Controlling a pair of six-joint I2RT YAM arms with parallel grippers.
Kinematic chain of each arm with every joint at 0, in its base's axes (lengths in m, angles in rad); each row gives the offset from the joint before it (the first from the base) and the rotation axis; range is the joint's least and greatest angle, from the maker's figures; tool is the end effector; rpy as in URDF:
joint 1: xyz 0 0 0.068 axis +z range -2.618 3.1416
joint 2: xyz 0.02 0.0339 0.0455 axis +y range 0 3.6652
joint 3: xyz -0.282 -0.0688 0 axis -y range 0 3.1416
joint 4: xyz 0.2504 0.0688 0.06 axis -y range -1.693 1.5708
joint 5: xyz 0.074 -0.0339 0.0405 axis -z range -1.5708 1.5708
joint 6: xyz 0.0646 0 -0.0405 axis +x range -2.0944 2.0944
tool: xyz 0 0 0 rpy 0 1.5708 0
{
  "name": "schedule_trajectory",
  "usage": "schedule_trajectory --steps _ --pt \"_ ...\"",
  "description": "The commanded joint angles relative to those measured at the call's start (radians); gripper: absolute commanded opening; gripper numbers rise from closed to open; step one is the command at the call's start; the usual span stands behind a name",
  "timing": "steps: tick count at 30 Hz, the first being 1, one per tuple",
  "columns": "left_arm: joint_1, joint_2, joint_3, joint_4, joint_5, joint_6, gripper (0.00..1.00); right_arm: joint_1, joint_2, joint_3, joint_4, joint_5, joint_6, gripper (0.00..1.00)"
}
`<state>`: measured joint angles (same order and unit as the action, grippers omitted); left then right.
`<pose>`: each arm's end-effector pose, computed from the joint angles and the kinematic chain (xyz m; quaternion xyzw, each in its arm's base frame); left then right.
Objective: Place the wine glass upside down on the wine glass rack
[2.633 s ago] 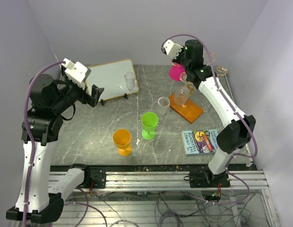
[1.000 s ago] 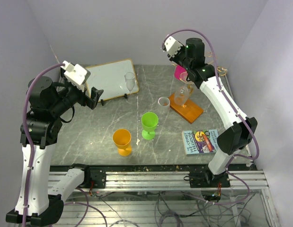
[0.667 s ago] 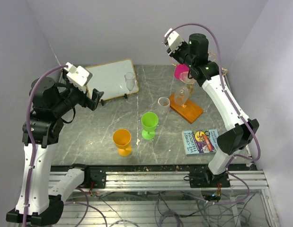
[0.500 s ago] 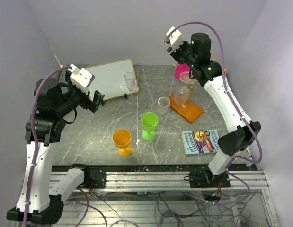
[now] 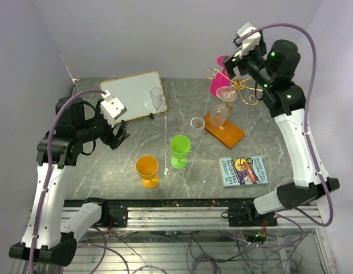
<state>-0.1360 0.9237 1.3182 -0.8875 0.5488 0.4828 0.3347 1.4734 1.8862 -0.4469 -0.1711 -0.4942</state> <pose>0.1657 -0.0567 0.4290 0.3840 0.7446 -0.1438 0.5267 0.3132 0.1206 0.5449 -0.3428 0.6319 0.0061 0.6951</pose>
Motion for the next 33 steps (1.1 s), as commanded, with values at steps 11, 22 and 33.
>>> schedule_trajectory --steps 11,22,33 --pt "-0.171 0.023 -0.168 -0.161 0.001 0.134 0.89 -0.219 -0.128 -0.063 -0.095 -0.196 0.023 1.0" --pt "-0.289 0.12 -0.204 -0.088 -0.04 0.123 0.84 -0.283 -0.154 -0.102 -0.083 -0.27 0.048 1.0" --pt "-0.418 0.231 -0.222 -0.042 -0.102 0.142 0.66 -0.314 -0.179 -0.141 -0.072 -0.291 0.057 1.0"
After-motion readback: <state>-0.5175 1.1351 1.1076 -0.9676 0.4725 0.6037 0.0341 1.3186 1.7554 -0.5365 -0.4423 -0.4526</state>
